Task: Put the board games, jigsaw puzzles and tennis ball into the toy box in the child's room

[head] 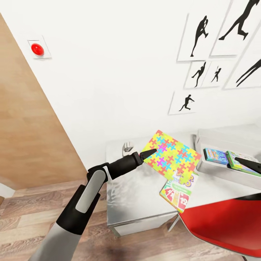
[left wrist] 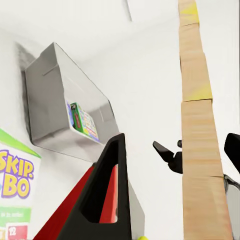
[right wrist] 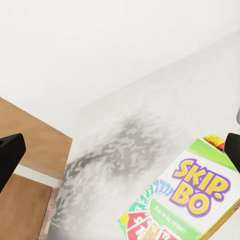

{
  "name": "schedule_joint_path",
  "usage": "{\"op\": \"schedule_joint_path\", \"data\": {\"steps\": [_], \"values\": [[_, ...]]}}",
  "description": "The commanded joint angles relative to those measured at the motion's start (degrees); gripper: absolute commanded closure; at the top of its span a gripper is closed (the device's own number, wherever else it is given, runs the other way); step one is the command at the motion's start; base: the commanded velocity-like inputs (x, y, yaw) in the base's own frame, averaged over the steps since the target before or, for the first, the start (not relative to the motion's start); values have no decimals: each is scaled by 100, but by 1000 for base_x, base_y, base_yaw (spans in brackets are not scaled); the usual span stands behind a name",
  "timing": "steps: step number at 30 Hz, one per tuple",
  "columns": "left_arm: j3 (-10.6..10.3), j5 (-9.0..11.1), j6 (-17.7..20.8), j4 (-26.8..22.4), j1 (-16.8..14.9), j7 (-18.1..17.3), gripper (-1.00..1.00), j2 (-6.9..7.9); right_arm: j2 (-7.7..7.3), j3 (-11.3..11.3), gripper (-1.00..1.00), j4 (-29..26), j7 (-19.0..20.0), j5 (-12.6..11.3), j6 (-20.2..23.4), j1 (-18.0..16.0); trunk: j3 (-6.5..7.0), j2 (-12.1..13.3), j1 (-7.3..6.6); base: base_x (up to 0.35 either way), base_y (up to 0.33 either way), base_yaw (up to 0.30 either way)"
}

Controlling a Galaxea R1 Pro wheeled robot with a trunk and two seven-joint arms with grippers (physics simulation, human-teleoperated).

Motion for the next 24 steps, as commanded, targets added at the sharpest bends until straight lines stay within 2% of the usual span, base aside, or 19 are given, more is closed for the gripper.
{"op": "schedule_joint_path", "data": {"steps": [1,20,24], "values": [[4,5,28,-11,-3,-7,100,-3,-1,-5,-100,1,36,29,23,-6,0,-10,3,0,0,0],[0,14,26,-52,41,4,100,-9,-1,-8,-100,1,28,29,23,-6,174,-10,3,0,-1,0],[-1,3,25,-53,56,19,100,-8,-1,-20,-100,1,28,29,23,-6,192,-10,3,0,-118,0]]}}
